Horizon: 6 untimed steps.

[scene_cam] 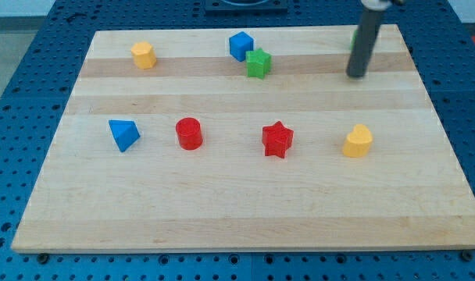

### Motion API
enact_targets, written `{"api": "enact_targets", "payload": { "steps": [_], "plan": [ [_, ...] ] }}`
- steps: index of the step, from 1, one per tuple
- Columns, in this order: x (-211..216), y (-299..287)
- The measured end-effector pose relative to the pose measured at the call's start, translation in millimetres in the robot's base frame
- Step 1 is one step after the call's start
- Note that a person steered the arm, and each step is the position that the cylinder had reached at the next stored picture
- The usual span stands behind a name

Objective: Point at the yellow heart

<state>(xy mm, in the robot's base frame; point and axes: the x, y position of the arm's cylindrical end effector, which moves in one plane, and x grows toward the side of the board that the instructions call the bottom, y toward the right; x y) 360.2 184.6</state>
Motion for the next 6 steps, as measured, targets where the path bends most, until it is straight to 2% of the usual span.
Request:
{"api": "enact_targets", "payload": {
  "steps": [2, 3, 4, 5, 6],
  "plan": [
    [11.2, 1.1],
    [45.5, 44.8],
    [49.1, 45.2],
    [69.6, 38.0],
    [114.5, 16.6]
  ]
}}
